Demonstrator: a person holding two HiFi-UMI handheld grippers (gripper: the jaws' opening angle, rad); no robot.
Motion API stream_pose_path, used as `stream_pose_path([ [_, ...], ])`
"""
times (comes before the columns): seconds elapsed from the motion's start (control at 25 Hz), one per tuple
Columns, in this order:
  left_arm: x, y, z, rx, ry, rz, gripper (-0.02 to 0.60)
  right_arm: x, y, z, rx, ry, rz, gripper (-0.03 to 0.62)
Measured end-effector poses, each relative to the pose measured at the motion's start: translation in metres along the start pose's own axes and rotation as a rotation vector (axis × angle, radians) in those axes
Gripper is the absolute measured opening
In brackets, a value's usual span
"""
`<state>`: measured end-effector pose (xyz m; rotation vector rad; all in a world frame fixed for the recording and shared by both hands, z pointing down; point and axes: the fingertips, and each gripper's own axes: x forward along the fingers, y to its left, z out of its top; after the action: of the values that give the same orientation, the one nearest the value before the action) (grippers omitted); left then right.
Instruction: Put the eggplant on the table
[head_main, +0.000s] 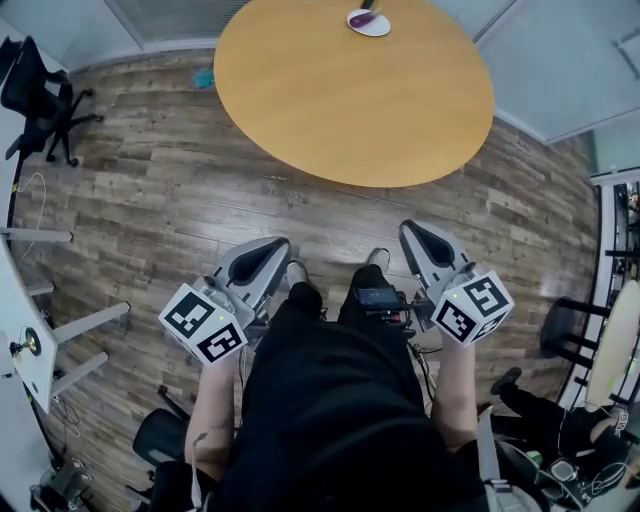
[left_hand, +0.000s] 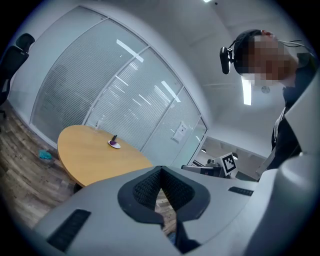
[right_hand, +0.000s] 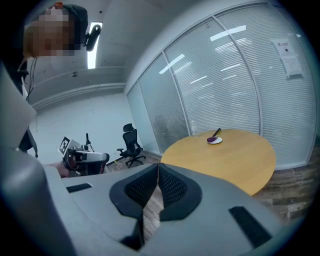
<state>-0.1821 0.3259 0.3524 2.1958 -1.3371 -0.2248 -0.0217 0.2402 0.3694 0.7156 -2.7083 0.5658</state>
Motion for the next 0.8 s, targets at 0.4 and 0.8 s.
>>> stream_pose_path([
  [0.4, -0.011, -0.005, 0.007, 0.021, -0.019, -0.024, 0.011, 0.014, 0.036, 0.008, -0.088, -0.009, 0.075, 0.017],
  [0.8, 0.0, 0.002, 0.01, 0.055, 0.02, -0.025, 0.011, 0.013, 0.04, 0.016, -0.115, -0.038, 0.056, 0.017],
])
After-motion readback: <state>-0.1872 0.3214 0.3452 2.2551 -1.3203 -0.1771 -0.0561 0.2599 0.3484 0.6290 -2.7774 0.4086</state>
